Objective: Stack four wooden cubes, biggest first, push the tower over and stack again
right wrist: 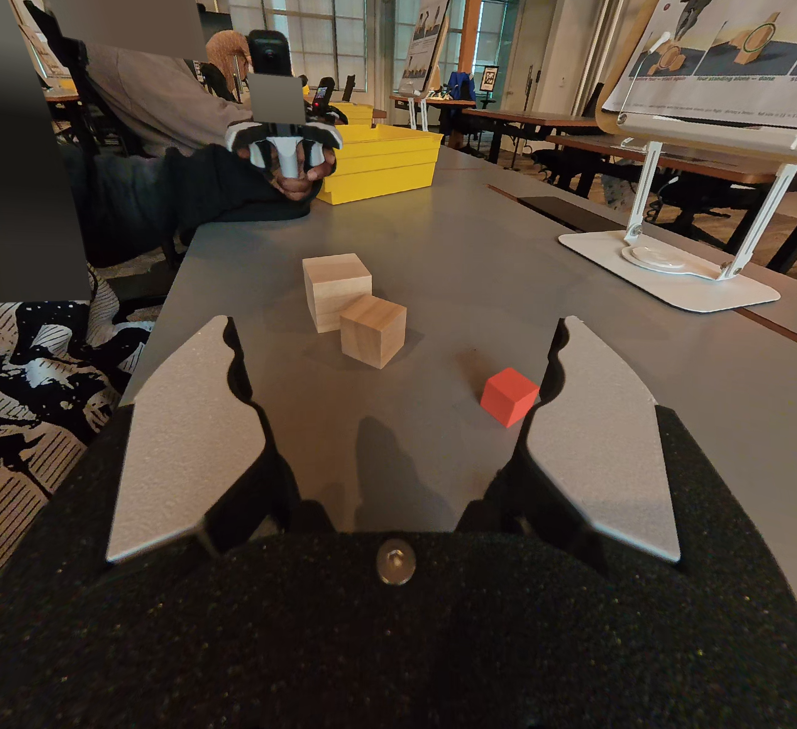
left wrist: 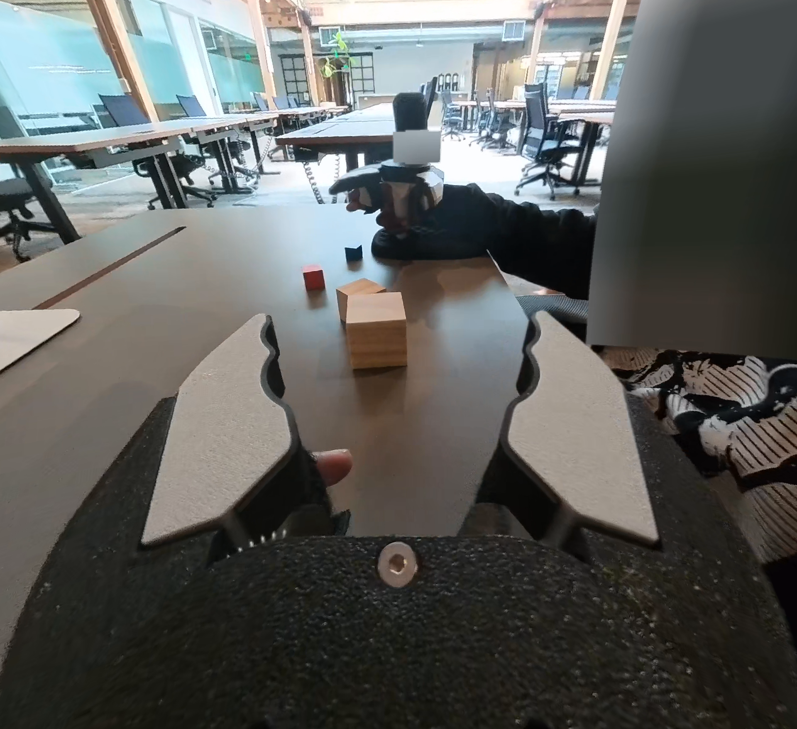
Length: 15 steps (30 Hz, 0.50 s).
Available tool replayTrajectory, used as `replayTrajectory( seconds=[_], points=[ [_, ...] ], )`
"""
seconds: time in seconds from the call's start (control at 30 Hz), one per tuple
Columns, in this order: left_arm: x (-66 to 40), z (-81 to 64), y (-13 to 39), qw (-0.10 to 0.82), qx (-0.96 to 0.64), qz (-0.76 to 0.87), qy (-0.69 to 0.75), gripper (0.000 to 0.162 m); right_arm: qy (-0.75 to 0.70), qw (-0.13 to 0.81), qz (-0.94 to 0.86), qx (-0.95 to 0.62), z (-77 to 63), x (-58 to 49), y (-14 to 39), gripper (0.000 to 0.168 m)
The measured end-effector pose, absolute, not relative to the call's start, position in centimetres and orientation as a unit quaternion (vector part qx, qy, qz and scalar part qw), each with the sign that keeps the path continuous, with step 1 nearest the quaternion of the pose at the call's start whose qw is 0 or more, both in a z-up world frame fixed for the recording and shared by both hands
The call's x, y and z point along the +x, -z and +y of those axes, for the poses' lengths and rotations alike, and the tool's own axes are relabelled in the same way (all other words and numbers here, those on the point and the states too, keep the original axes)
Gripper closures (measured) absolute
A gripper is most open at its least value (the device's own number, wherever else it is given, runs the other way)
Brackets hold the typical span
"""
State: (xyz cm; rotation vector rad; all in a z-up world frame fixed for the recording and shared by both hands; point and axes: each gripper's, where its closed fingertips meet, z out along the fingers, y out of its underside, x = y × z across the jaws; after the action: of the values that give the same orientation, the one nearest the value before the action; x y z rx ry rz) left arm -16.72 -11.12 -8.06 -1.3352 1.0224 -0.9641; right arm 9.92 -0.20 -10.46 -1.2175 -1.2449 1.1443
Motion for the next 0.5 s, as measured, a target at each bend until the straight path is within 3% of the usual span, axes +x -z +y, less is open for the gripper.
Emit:
replayTrajectory(
  seconds=[0.5],
  points=[
    [-18.0,-10.9,11.0,0.575,-0.567,0.429,0.405,0.063,-0.462,0.499,-0.531,-0.506,-0.4,9.6,10.9,0.037]
  ],
)
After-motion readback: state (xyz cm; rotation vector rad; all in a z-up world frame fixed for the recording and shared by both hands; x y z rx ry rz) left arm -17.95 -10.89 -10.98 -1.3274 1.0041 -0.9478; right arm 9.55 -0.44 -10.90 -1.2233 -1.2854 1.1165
